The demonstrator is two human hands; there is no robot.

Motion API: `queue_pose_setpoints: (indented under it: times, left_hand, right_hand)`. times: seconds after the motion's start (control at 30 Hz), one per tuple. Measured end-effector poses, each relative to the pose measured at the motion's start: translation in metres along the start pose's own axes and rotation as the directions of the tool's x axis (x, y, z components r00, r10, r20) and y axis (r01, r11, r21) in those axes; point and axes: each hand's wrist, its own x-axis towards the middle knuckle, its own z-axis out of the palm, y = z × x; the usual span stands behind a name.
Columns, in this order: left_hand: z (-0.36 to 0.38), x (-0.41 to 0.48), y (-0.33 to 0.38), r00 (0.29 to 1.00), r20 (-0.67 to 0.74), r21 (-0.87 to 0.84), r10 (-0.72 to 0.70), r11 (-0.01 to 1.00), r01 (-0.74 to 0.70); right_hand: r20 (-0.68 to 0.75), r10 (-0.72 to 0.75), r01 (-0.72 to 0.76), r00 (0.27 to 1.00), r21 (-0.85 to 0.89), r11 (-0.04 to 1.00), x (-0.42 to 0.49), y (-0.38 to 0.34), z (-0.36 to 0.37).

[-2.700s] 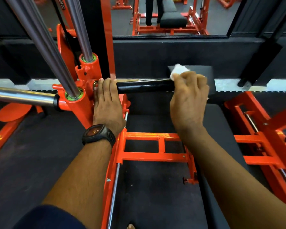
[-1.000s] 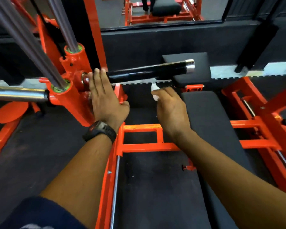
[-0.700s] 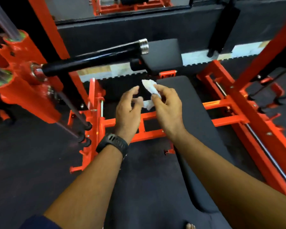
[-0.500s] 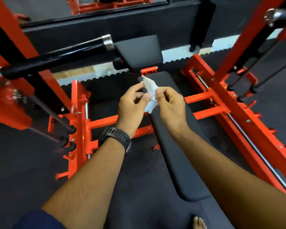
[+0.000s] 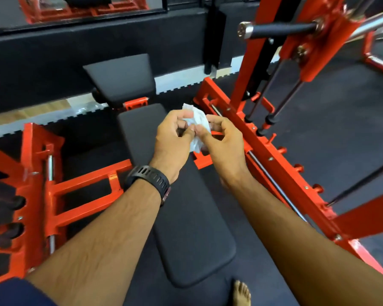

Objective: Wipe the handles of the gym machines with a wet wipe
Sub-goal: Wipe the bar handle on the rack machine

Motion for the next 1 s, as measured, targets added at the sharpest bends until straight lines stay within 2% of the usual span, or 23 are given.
queue_pose_setpoints:
  times: [0.1, 0.33, 0.5, 0.6, 0.7, 0.8, 0.87, 0.93, 1.0]
  left_hand:
    - [0.041, 0.016, 0.008, 0.997, -0.058, 0.006, 0.056, 0.998, -0.056]
    - [0.122, 0.056, 0.040, 0.975, -0.141, -0.009, 0.170, 0.985, -0.173]
    - [0.145, 0.085, 0.056, 0.948, -0.189, 0.089, 0.255, 0.966, -0.242]
    - [0.145, 0.100, 0.064, 0.913, -0.235, 0.182, 0.333, 0.938, -0.295]
    - [0.143, 0.119, 0.068, 0.839, -0.230, 0.330, 0.493, 0.851, -0.409]
    - [0.140, 0.148, 0.068, 0.803, -0.126, 0.444, 0.583, 0.757, -0.480]
    - [0.138, 0.167, 0.069, 0.796, -0.060, 0.498, 0.603, 0.709, -0.500]
    - [0.140, 0.180, 0.064, 0.782, 0.046, 0.534, 0.622, 0.646, -0.545]
    - [0.144, 0.186, 0.058, 0.756, 0.132, 0.547, 0.642, 0.589, -0.595]
  right_hand:
    - [-0.018, 0.010, -0.008, 1.000, 0.076, 0.997, 0.032, 0.002, -0.038]
    - [-0.039, -0.075, 0.077, 0.996, 0.043, 0.996, 0.097, -0.011, -0.096]
    - [0.042, -0.093, 0.088, 0.995, 0.112, 0.990, 0.130, -0.029, -0.115]
    - [-0.047, -0.136, 0.137, 0.990, 0.023, 0.990, 0.153, -0.034, -0.115]
    - [-0.164, -0.243, 0.221, 0.956, -0.138, 0.965, 0.178, -0.039, -0.111]
    - [-0.245, -0.431, 0.373, 0.868, -0.252, 0.893, 0.200, -0.051, -0.106]
    - [-0.224, -0.573, 0.489, 0.788, -0.337, 0.804, 0.220, -0.060, -0.099]
    - [-0.113, -0.663, 0.556, 0.740, -0.451, 0.698, 0.242, -0.059, -0.098]
    - [0.080, -0.677, 0.602, 0.732, -0.542, 0.586, 0.249, -0.046, -0.095]
